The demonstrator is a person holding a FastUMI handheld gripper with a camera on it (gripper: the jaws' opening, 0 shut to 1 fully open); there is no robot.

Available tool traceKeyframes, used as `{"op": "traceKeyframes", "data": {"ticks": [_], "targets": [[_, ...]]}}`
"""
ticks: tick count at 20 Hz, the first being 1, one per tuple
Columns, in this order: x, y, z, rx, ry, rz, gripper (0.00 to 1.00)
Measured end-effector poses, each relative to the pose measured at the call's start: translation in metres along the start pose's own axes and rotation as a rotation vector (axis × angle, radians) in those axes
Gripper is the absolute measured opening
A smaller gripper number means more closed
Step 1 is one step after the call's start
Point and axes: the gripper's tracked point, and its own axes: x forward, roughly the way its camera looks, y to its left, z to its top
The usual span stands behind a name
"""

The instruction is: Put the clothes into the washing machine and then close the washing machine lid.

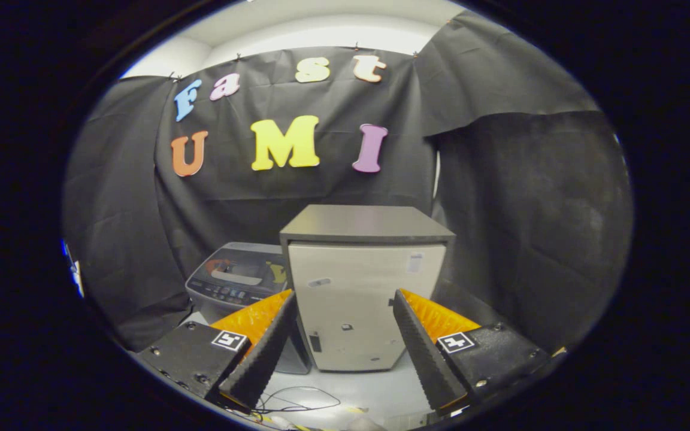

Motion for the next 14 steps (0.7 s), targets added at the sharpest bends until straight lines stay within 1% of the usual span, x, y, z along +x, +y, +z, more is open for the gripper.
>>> {"op": "traceKeyframes", "data": {"ticks": [2, 5, 9, 14], "targets": [[-0.018, -0.025, -0.009, 0.007, 0.001, -0.023, 1.00], [-0.039, -0.048, -0.021, 0.004, -0.001, -0.037, 1.00], [-0.057, -0.064, -0.028, -0.019, -0.015, -0.037, 1.00], [-0.070, -0.070, -0.027, -0.027, -0.033, -0.029, 1.00]]}}
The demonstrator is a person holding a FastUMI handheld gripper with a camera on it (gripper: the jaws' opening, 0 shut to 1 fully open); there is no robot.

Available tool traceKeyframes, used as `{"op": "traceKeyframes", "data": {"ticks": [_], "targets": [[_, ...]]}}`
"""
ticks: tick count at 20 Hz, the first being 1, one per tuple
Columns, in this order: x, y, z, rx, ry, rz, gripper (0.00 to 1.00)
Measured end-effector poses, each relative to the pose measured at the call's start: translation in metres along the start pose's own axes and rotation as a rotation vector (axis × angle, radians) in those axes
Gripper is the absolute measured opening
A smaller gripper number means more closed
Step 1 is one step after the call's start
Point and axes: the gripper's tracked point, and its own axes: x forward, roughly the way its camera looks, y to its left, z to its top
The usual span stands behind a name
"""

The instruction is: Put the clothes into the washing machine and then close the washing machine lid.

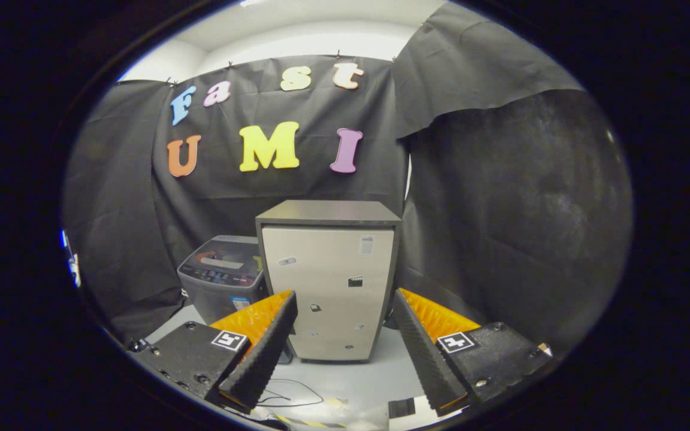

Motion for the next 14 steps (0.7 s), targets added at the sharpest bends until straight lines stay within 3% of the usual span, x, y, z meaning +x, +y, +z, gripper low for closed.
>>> {"op": "traceKeyframes", "data": {"ticks": [14], "targets": [[-0.019, -0.005, -0.008, -0.007, 0.016, 0.014, 1.00]]}}
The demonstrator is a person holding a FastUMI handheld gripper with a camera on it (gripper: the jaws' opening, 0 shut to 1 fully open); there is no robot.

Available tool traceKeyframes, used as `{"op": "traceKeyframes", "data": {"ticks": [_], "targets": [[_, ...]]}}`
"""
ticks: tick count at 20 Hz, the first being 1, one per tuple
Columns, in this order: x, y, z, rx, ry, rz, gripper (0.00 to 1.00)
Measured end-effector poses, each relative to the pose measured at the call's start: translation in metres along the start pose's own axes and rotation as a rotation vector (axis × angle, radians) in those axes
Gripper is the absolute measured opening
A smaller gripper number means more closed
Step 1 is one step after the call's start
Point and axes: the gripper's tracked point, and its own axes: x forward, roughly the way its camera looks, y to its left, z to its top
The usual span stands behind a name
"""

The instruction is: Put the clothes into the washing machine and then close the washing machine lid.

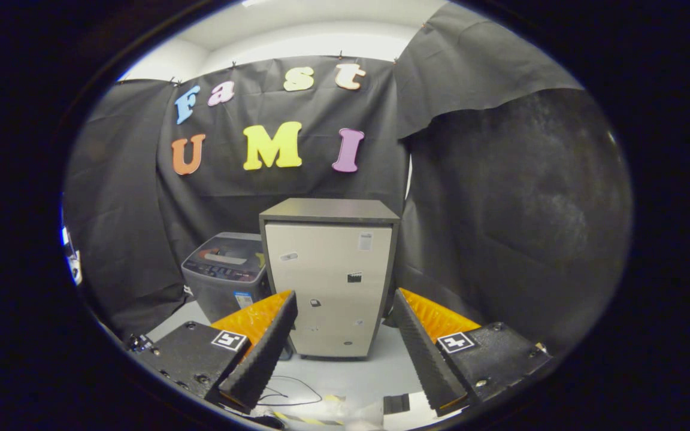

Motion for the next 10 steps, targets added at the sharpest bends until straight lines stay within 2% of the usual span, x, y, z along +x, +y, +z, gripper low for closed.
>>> {"op": "traceKeyframes", "data": {"ticks": [10], "targets": [[-0.0046, 0.0031, 0.0016, -0.007, -0.008, 0.010, 1.00]]}}
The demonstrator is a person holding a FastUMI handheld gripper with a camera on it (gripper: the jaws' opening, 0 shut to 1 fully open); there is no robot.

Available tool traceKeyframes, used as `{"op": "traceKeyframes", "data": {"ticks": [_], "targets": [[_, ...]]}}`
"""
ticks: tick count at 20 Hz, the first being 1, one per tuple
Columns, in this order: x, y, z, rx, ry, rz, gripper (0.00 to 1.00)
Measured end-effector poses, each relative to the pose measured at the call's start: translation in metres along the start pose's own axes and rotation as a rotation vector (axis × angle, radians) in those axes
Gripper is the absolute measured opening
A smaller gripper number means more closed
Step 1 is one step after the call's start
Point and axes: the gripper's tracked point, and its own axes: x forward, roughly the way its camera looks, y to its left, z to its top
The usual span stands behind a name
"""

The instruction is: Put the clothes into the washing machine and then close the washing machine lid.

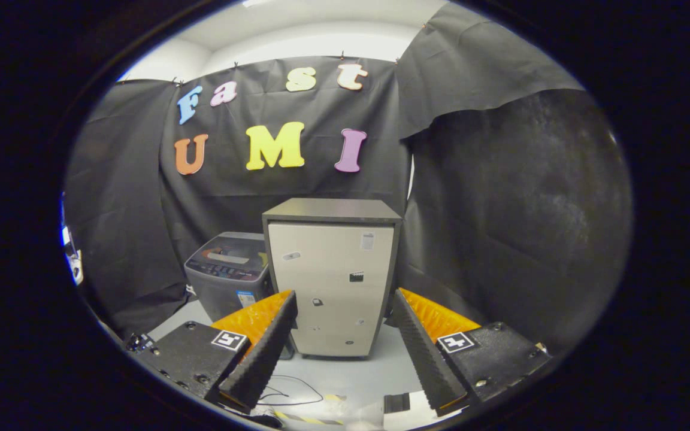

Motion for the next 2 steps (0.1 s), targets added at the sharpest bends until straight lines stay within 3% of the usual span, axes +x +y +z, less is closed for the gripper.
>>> {"op": "traceKeyframes", "data": {"ticks": [2], "targets": [[-0.0005, -0.0005, 0.0002, -0.004, -0.001, -0.002, 1.00]]}}
